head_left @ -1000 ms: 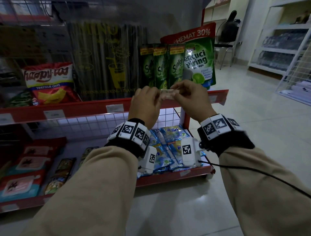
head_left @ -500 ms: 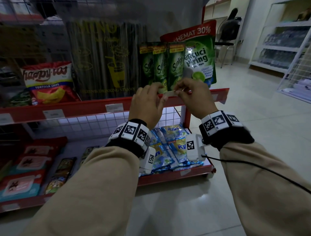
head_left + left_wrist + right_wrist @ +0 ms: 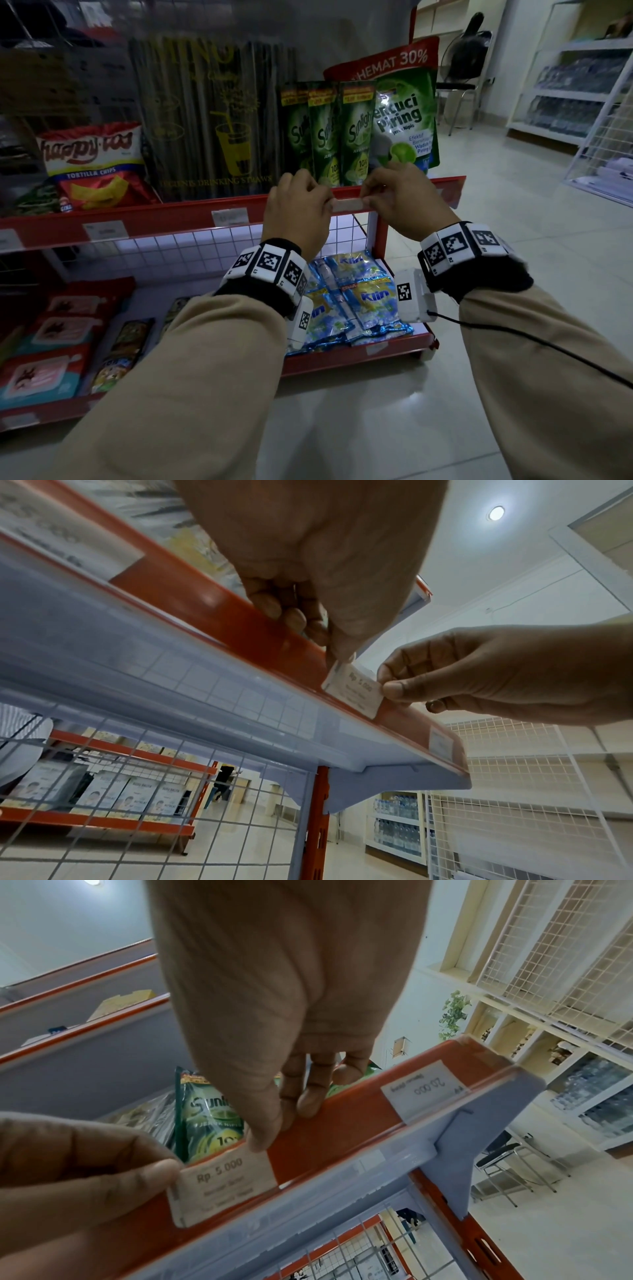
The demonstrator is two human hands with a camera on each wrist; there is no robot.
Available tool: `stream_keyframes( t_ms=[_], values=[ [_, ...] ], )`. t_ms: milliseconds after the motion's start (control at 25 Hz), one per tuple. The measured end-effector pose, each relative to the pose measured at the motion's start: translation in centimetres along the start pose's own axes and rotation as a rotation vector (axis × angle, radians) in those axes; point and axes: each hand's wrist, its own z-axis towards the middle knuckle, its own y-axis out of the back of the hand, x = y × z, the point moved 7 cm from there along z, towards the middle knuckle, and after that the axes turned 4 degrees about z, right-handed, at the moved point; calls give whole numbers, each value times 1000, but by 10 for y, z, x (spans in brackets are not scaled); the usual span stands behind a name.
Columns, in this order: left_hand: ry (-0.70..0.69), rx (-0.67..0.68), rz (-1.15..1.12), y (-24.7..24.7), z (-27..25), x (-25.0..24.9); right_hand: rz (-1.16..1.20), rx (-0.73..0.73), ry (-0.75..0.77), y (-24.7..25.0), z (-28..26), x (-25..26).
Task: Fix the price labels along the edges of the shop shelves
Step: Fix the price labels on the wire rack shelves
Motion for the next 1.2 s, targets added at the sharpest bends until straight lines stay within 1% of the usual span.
stream_keyframes(
  t_ms=[200, 480, 560, 640, 720, 800, 920, 1000, 1080, 1200],
  values=[
    [-18, -6, 17, 1, 0, -1, -39, 36, -10, 0, 0, 0],
    [15, 21, 31, -1, 1, 1, -92, 40, -13, -1, -4, 2],
    [13, 21, 24, 0, 1, 1, -98, 20, -4, 1, -4, 2],
    [-10, -7, 11, 3, -1, 0, -118, -11, -13, 6, -6, -3],
    [-33, -38, 16, 6, -4, -1, -141, -50, -29, 15, -8, -11],
    [-40, -41, 36, 8, -3, -3, -182, -82, -43, 23, -10, -21],
    [-31, -45, 132, 11, -1, -5, -268, -129, -75, 33, -15, -34],
    [-23, -55, 201, 11, 0, -11, -273, -167, -83, 37, -18, -41],
    [-50, -48, 207, 8, 2, -26, -248, -183, -67, 38, -21, -46],
    [-164, 23, 183, -7, 6, -58, -214, -198, -28, 36, -23, -49]
  ],
)
